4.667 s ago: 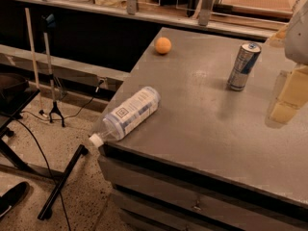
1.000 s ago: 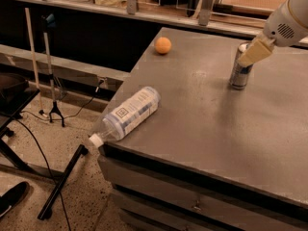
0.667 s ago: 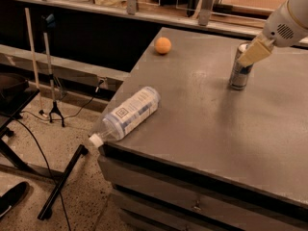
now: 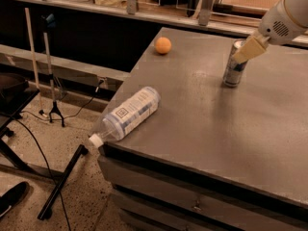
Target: Move redbull can near orange
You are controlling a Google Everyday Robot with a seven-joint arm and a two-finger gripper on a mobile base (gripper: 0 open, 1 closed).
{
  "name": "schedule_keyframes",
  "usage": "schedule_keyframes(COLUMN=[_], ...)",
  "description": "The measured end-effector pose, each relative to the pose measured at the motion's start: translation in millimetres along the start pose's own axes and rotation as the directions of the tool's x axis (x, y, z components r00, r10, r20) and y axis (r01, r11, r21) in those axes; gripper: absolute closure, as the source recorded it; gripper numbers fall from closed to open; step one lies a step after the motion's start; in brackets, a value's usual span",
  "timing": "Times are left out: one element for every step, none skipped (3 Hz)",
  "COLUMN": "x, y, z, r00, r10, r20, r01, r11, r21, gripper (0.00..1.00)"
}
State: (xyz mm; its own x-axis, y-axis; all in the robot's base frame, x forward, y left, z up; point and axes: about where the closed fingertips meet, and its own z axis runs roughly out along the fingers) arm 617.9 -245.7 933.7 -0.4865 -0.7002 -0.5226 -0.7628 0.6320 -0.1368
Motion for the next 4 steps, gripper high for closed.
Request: schedule_keyframes(x=[-21, -39, -60, -81], y=[-6, -11, -12, -11], z=[-8, -14, -8, 4], r00=[0.999, 0.995, 0.987, 0.975], r10=[-0.003, -0.001, 0.003, 0.0], r20=[0.044, 0.099, 0.159, 0.223], r01=[0.002, -0.002, -0.005, 0.003], r11=[0.9998, 0.9996, 0.9999, 0.9999], r21=[0.018, 0.029, 0.012, -0.013], gripper=[1.0, 1.0, 1.0, 1.0])
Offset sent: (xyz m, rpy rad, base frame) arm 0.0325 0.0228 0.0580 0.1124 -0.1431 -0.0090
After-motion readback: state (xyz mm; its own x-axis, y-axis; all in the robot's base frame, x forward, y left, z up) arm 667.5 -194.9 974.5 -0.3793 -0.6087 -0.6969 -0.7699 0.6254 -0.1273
